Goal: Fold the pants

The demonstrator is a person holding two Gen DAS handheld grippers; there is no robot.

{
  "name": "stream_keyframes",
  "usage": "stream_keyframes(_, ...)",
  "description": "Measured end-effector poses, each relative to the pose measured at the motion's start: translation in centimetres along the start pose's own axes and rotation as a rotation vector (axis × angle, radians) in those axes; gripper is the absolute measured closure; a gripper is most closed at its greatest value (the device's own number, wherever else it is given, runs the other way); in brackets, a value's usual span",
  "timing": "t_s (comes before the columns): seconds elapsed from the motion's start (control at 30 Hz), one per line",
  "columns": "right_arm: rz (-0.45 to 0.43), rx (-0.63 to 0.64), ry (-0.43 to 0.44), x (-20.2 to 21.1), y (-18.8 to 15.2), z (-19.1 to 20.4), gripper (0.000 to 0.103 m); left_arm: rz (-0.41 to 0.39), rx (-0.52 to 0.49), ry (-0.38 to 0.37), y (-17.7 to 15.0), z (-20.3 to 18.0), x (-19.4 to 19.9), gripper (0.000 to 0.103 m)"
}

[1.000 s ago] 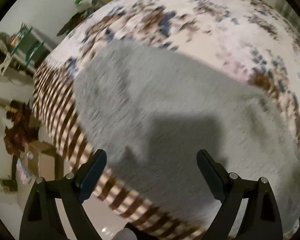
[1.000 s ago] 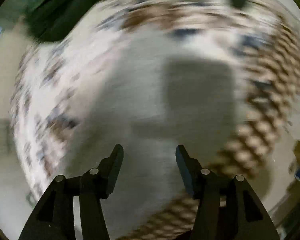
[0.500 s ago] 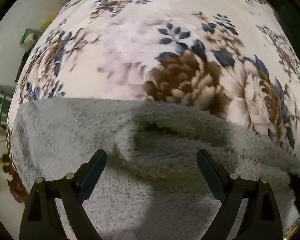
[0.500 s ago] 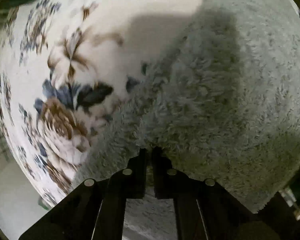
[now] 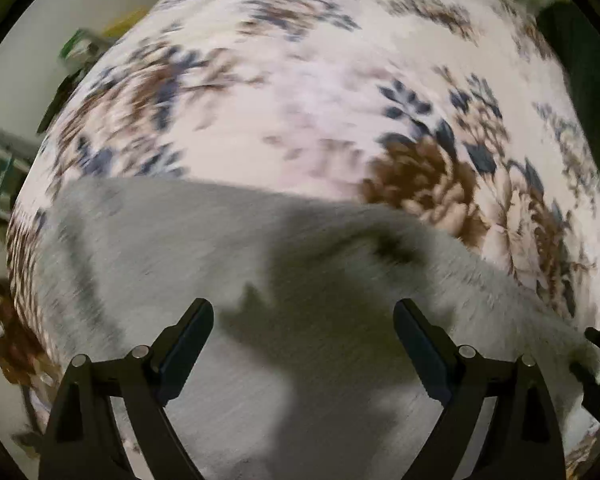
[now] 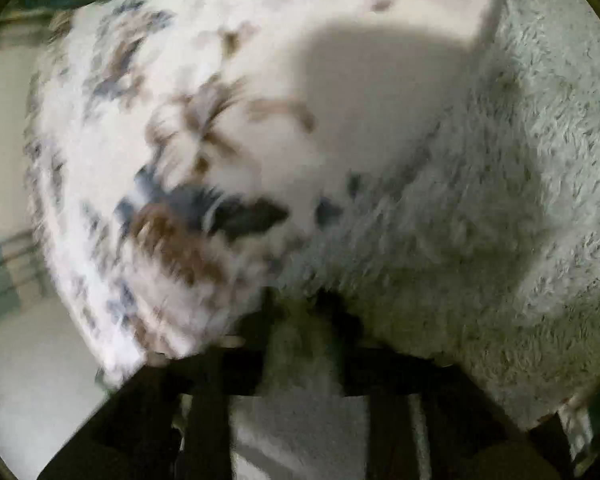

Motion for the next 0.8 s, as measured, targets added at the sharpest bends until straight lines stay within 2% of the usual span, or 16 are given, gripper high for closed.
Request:
stream_keyframes(0.03, -0.008, 0.047, -0.006, 0.7, -0.9, 0.1, 0.042, -0.019, 0.034, -0.003, -1.2, 2.2, 1.2, 0.011)
stream_keyframes(0.13, -0.028, 0.186, -0.031, 2.8, -5.0, -0.1, 0.037, -0.024, 0.142, 0.032, -4.0, 8.5, 3.0, 0.011)
stream_keyframes(0.23, -0.012, 0.235, -0.066, 3.4, -9.7, -1.8, 0.037, -0.009, 0.279, 0.055, -5.7, 14.7, 3.3, 0.011)
stream_keyframes(0.3, -0.003, 0.246, -0.119, 3.0, -12.5, -3.5, 0.037, 0.014, 0.382, 0.076, -6.4, 18.9, 2.4, 0.011)
stream_keyframes(0.37, 0.014, 0.225, -0.129, 2.2, -14.7, -5.3, 0.037, 0.033, 0.464, 0.063, -6.4, 22.5, 1.0, 0.011)
stream_keyframes(0.47, 0.064, 0.17, -0.111, -0.7, -17.3, -7.3, 0.037, 0.012, 0.531, -0.001, -5.6, 26.0, -0.6, 0.016)
stream_keyframes(0.5, 0.082, 0.151, -0.09, -1.9, -18.0, -7.9, 0.037, 0.008, 0.542, -0.026, -5.1, 26.7, -1.1, 0.02)
stream_keyframes(0.57, 0.089, 0.121, -0.054, -4.0, -19.1, -8.3, 0.037, 0.008, 0.545, -0.073, -3.9, 27.4, -2.4, 0.045)
stream_keyframes(0.6, 0.079, 0.109, -0.033, -4.7, -19.4, -8.3, 0.037, 0.011, 0.541, -0.092, -3.3, 27.9, -3.0, 0.077)
stream_keyframes(0.63, 0.049, 0.111, -0.017, -5.3, -19.6, -8.2, 0.048, 0.018, 0.536, -0.125, -2.9, 28.1, -3.8, 0.095)
stream_keyframes(0.67, 0.018, 0.112, -0.029, -5.7, -20.0, -7.9, 0.058, 0.019, 0.536, -0.131, -2.6, 28.3, -3.9, 0.094)
stream_keyframes(0.7, -0.011, 0.113, -0.052, -6.0, -20.3, -7.8, 0.083, 0.003, 0.529, -0.129, -2.4, 28.3, -3.8, 0.096)
stream_keyframes(0.73, -0.032, 0.118, -0.079, -6.1, -20.7, -7.4, 0.091, -0.015, 0.52, -0.123, -2.3, 28.2, -3.3, 0.097)
stream_keyframes(0.8, -0.073, 0.11, -0.081, -5.6, -21.6, -7.0, 0.095, -0.053, 0.498, -0.113, -2.2, 28.5, -1.9, 0.097)
Point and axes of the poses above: each gripper's, at about its wrist camera, not at the fingertips, and x roughly against the way its jaws point, z to its left, y to its top, the point moved 3 cm from there along -x, roughly the way its jaws point, and after that the axes turned 10 degrees about z, right-handed, at the moved point
